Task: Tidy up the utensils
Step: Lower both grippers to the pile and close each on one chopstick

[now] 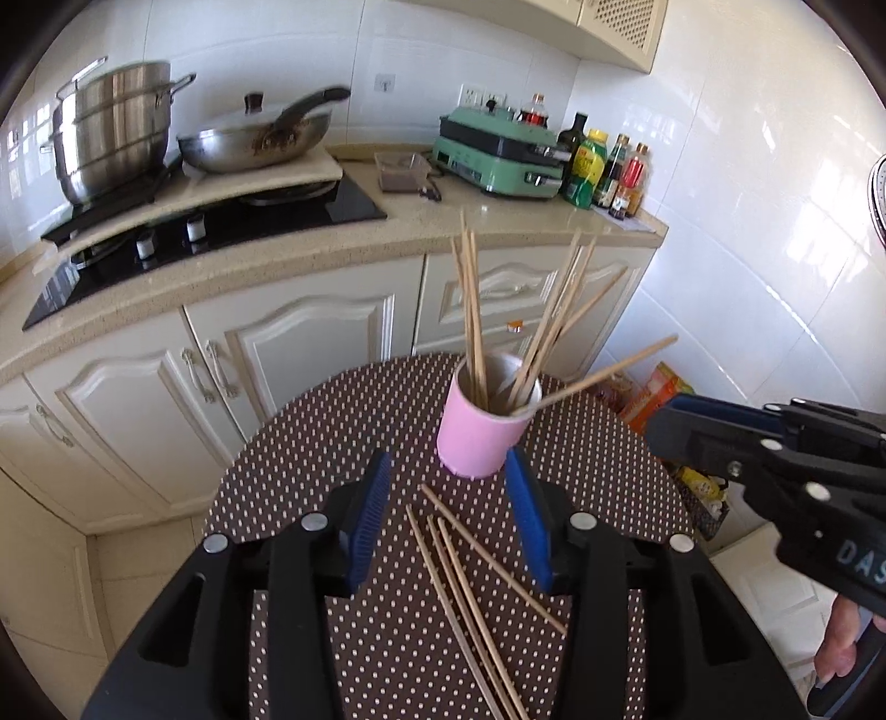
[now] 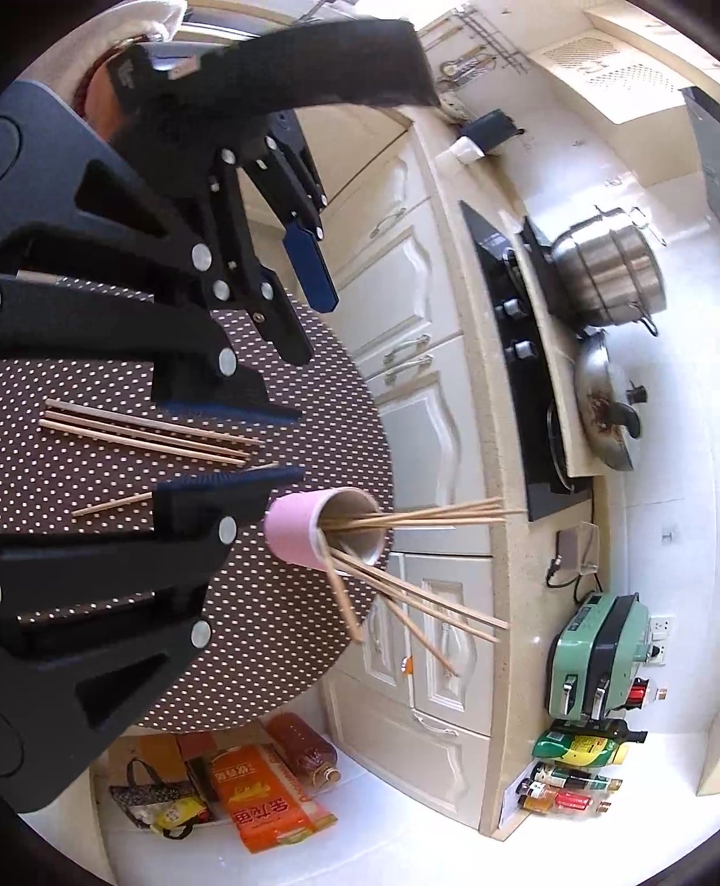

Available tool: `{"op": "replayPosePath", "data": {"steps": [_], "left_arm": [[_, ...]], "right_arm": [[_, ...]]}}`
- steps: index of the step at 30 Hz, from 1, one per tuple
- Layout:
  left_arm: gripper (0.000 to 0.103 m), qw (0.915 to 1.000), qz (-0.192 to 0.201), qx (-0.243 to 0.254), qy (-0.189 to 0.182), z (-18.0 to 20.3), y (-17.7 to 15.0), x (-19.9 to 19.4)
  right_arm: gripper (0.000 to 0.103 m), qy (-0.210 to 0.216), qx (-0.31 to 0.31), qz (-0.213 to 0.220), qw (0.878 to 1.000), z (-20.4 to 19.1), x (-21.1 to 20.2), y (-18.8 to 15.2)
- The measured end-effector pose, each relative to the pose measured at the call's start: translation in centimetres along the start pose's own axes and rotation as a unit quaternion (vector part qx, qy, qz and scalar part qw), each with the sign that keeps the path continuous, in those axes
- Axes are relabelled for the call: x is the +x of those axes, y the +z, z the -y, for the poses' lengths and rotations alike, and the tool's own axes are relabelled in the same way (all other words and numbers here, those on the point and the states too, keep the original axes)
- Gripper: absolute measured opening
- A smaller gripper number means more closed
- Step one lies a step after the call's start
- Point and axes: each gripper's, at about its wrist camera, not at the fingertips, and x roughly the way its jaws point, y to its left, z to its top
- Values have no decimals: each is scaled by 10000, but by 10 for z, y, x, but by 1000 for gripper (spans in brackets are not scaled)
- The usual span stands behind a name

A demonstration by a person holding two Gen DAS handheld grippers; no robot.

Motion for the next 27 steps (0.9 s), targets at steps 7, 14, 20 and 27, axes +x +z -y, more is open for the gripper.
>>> {"op": "replayPosePath", "data": {"steps": [7, 14, 20, 27], "left_arm": [[43, 9947, -984, -277, 111, -15, -34, 49], [43, 9832, -1765, -410, 235, -20, -61, 100], [43, 9744, -2214, -191, 326, -11, -76, 137], [43, 9667, -2499, -23, 552, -5, -84, 164]], "right_arm": [[25, -148, -73, -408, 9990, 7, 27, -32], [25, -163, 123, -980, 9950, 31, 69, -58], [25, -90, 303, -1353, 9903, 49, 96, -73], [25, 67, 345, -1639, 9858, 59, 117, -80]]}}
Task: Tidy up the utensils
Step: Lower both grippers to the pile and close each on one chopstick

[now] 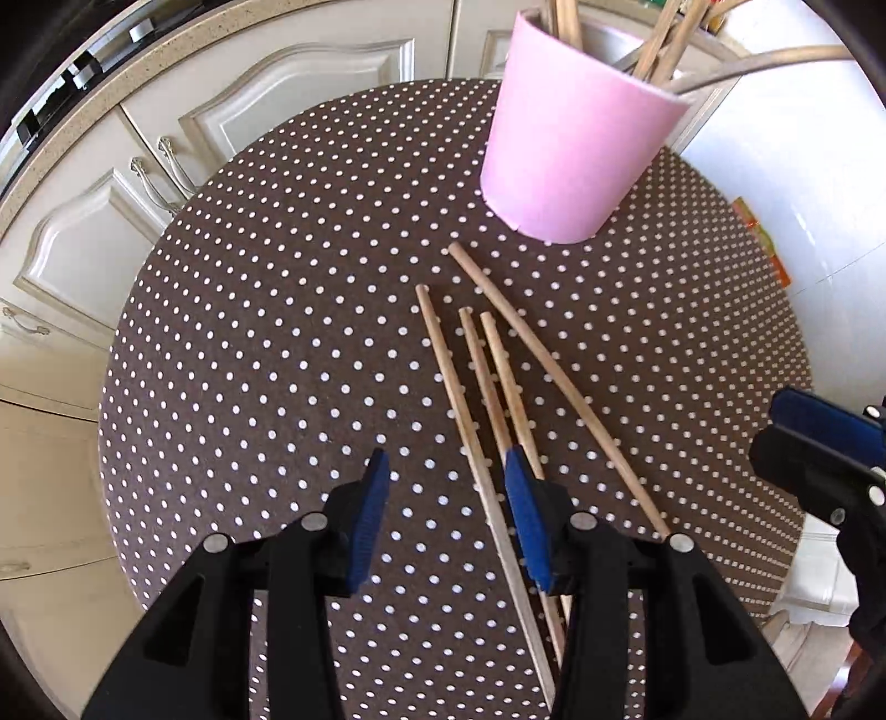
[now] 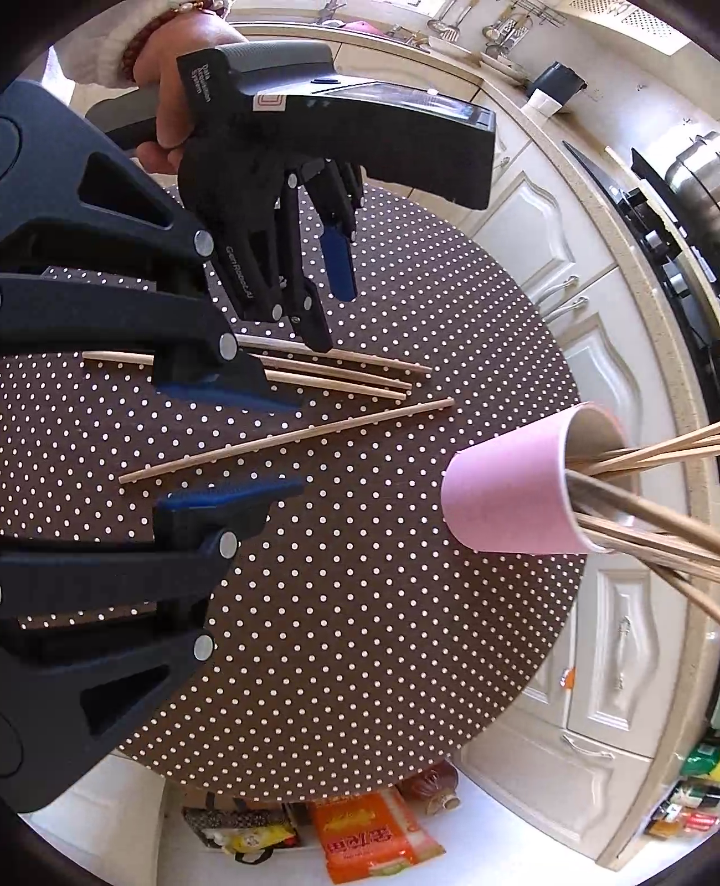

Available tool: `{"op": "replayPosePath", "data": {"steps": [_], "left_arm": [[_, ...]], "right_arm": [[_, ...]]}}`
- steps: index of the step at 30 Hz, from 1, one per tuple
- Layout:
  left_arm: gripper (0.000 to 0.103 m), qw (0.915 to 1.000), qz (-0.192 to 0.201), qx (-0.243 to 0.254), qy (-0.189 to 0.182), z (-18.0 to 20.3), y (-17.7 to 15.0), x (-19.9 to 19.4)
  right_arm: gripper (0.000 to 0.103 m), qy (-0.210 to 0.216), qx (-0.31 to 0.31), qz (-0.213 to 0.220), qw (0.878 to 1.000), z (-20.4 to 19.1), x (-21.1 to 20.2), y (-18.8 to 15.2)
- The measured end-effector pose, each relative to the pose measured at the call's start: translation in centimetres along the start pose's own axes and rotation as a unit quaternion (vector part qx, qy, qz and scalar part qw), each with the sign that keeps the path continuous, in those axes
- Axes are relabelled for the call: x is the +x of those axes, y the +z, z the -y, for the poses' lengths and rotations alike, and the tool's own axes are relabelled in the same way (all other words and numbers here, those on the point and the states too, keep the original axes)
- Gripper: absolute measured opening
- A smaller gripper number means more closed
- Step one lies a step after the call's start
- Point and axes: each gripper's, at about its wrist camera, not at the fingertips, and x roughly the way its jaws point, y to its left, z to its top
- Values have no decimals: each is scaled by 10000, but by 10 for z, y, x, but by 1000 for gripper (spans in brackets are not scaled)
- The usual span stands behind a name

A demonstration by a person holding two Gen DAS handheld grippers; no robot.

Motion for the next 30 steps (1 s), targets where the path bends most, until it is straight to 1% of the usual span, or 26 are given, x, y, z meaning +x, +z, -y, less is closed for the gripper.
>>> {"op": "replayPosePath", "data": {"steps": [4, 5, 6, 8, 14, 15, 20, 23, 28, 30], "left_arm": [[43, 9997, -220, -22, 143, -1, 7, 12], [43, 9995, -279, -57, 139, 2, 9, 17], [43, 9994, -300, -139, 44, 1, 9, 19], [43, 9994, -276, -188, 43, -1, 9, 17], [42, 9994, -289, -117, 115, 2, 11, 19], [40, 9995, -276, -123, 115, 3, 11, 19], [25, 9994, -245, -224, 16, -9, 10, 15], [20, 9993, -234, -287, -67, -17, 10, 14], [15, 9992, -206, -332, -125, -24, 9, 13], [13, 9989, -210, -373, -162, -33, 5, 13]], "right_arm": [[25, 71, -51, -119, 9999, 2, 13, 5], [25, 80, -72, -148, 9998, 1, 16, 6], [25, 96, -84, -175, 9998, 0, 20, 7], [25, 122, -145, -239, 9995, -2, 28, 8], [25, 132, -426, -435, 9981, -12, 51, 14], [25, 124, -477, -461, 9977, -14, 55, 15], [25, 99, -716, -619, 9955, -23, 76, 22], [25, 60, -835, -700, 9940, -26, 85, 26], [25, -12, -1015, -859, 9911, -34, 102, 33], [25, -54, -1077, -952, 9896, -37, 109, 35]]}}
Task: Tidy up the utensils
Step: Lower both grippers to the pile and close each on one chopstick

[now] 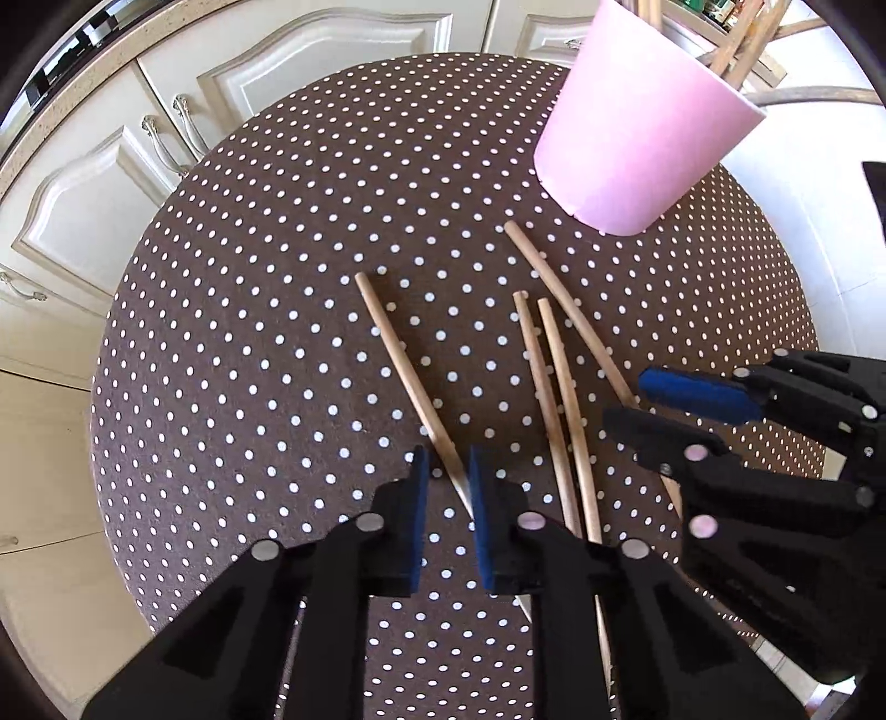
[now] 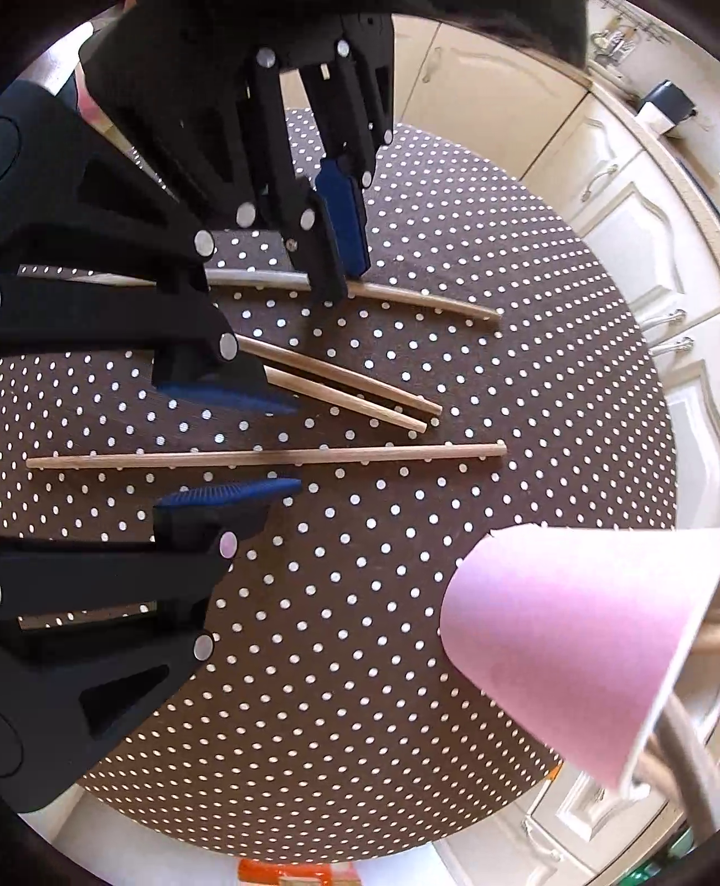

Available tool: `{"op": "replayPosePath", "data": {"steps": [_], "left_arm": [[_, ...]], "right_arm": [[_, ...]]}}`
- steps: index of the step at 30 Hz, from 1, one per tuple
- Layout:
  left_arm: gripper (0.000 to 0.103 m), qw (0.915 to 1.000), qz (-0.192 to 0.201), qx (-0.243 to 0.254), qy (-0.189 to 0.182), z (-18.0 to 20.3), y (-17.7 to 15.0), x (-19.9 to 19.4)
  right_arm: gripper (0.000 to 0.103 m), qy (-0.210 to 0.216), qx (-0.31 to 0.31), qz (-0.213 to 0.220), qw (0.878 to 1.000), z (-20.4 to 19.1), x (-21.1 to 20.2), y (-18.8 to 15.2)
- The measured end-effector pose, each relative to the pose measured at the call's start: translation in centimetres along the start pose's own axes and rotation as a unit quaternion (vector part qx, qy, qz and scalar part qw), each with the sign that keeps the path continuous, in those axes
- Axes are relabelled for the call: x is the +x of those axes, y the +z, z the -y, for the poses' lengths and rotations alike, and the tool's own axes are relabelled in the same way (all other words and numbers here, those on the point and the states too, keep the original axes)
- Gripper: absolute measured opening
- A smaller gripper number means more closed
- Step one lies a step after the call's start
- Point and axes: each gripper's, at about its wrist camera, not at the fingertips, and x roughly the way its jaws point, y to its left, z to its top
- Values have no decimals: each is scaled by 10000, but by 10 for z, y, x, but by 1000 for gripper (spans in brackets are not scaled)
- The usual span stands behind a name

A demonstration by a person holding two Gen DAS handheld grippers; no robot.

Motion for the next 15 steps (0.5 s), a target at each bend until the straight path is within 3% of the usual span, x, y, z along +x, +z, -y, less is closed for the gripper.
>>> {"op": "replayPosePath", "data": {"steps": [4, 8, 15], "left_arm": [[9, 9999, -16, -115, -106, -6, -1, 1], [6, 9995, -16, -207, -221, -12, -1, 3], [5, 9992, 46, -213, -343, -9, -2, 1]], "right_arm": [[24, -98, -121, -82, 9998, -9, 8, 8], [7, -291, -266, -173, 9991, -14, 13, 18], [6, 75, -124, -195, 9997, -3, 8, 18]]}}
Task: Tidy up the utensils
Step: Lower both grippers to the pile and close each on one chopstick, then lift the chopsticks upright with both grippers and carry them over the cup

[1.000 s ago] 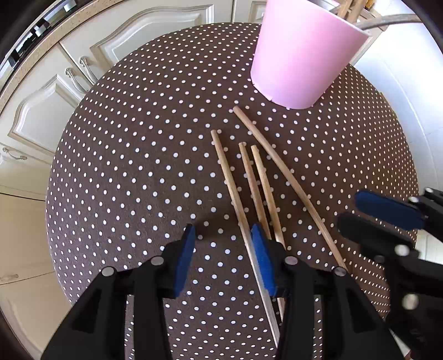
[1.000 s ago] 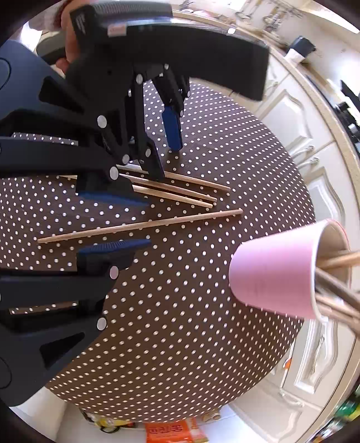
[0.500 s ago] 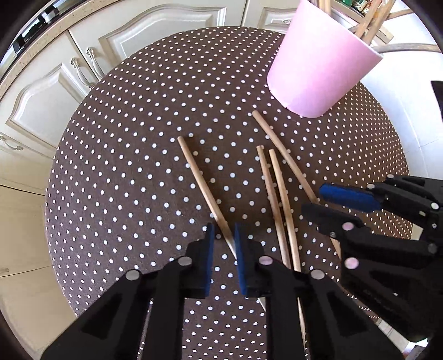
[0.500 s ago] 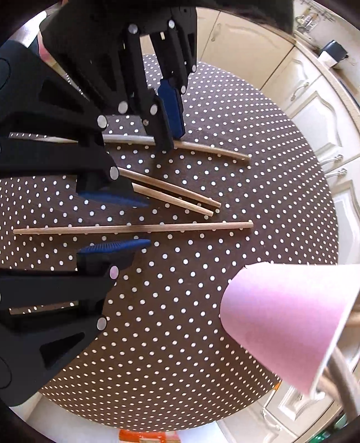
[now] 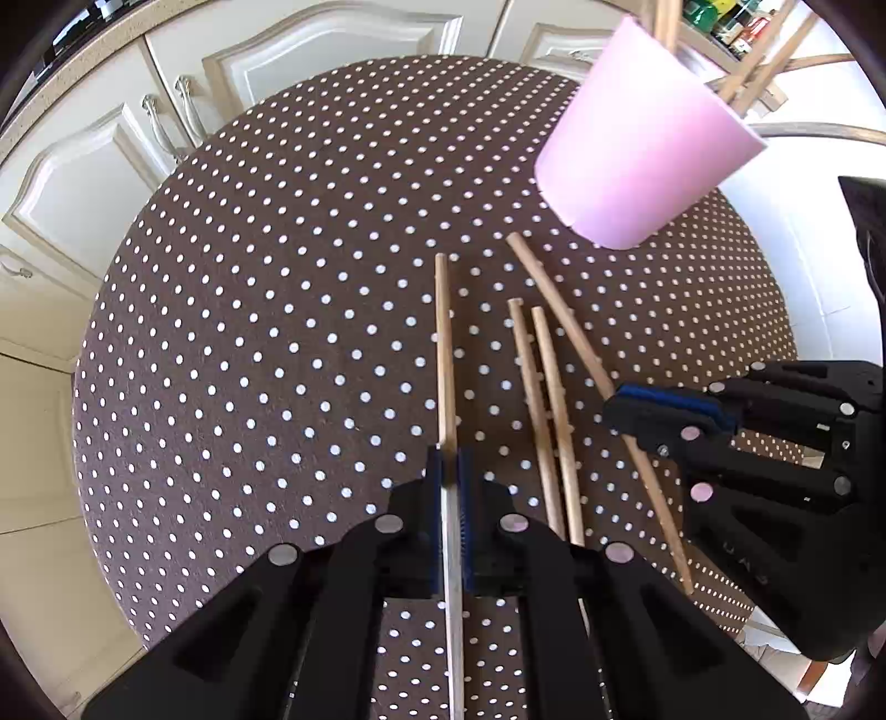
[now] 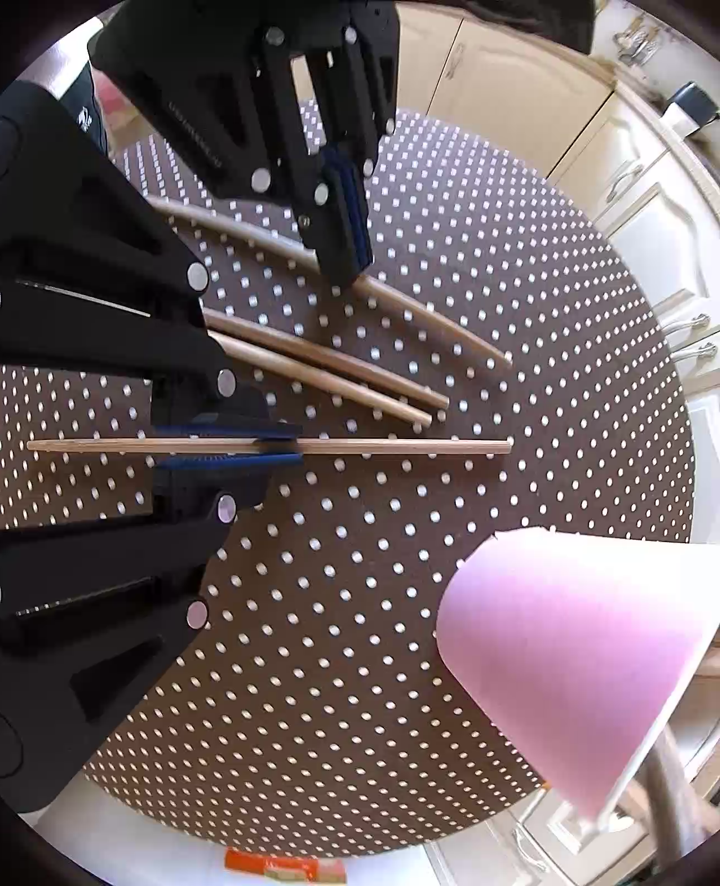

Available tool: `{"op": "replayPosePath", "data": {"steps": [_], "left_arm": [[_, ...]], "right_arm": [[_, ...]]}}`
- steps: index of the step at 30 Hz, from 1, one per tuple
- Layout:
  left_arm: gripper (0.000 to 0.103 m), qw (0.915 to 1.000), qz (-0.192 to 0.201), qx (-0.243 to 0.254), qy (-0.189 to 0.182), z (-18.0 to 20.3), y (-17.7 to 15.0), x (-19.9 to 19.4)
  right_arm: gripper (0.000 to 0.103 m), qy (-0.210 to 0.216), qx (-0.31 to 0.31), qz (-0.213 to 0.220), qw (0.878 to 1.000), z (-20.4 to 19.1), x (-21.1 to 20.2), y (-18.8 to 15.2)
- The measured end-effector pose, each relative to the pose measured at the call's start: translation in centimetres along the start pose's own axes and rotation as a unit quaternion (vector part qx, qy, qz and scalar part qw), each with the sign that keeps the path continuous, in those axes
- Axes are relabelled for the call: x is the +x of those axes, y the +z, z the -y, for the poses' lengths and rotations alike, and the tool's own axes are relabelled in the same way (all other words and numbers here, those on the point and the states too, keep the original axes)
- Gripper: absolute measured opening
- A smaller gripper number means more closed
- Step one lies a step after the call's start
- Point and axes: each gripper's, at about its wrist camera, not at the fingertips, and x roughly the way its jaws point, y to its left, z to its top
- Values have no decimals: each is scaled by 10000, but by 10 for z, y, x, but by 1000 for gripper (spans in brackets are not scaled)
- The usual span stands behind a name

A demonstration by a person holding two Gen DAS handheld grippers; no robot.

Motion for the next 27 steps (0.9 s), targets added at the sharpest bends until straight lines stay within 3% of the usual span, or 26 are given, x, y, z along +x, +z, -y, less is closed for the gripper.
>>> {"op": "replayPosePath", "data": {"steps": [12, 25, 27], "left_arm": [[5, 9965, 717, 150, -396, 13, -15, -66], [4, 9832, 1561, 594, -738, 41, -17, -145], [0, 9809, 1654, 659, -780, 45, -14, -155]], "right_arm": [[6, 600, 569, 848, 9930, 9, -68, -33], [6, 940, 1025, 2155, 9665, 5, -169, -68], [6, 953, 1069, 2382, 9606, 8, -186, -69]]}}
